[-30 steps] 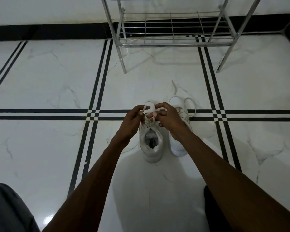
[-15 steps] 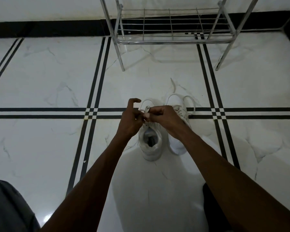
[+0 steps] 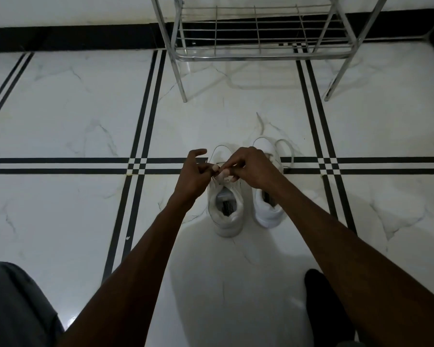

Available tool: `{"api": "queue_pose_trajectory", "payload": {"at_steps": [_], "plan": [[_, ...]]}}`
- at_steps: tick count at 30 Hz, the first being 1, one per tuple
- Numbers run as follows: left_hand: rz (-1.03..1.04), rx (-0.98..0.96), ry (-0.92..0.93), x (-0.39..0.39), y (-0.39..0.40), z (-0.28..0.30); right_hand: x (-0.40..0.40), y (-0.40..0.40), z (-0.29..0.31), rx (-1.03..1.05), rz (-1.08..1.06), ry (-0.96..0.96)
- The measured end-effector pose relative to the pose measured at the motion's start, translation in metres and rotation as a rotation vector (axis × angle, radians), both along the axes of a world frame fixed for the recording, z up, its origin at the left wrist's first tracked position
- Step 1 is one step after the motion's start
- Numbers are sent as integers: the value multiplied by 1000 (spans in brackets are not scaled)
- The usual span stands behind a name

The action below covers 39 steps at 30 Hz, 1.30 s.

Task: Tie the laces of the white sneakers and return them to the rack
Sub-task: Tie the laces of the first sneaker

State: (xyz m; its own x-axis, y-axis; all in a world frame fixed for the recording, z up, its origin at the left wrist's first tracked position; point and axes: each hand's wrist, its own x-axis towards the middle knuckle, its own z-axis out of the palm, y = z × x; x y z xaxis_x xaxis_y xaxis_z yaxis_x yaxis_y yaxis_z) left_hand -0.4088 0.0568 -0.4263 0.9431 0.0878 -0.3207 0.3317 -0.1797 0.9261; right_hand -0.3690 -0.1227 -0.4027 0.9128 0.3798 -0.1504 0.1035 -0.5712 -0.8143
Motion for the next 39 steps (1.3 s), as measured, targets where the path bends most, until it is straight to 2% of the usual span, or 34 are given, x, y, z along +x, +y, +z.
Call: {"api": "queue_pose_trajectory", "payload": {"at_steps": [6,10,13,16,21,32,39], "plan": [[-27,46,-30,-2,0,3,0,10,4,-140,-22,-150],[-23,-29,-56,-6,0,5,-1,12,3,-155,-52,-270],[-76,-93,-53,-3,3,4,-5,13,5,-62,-116,-258],[-165,-81,-51,1,4,1,-6,14,4,3,-173,-223],[-174,-55,-36,4,5,-5,-6,12,0,34,-207,-235],[-133,-89,-74,3,9,-7,-8,11,-4,-59,-86,-263],[-108,98,-92,9,8,1,-8,10,-4,-95,-130,-170]]}}
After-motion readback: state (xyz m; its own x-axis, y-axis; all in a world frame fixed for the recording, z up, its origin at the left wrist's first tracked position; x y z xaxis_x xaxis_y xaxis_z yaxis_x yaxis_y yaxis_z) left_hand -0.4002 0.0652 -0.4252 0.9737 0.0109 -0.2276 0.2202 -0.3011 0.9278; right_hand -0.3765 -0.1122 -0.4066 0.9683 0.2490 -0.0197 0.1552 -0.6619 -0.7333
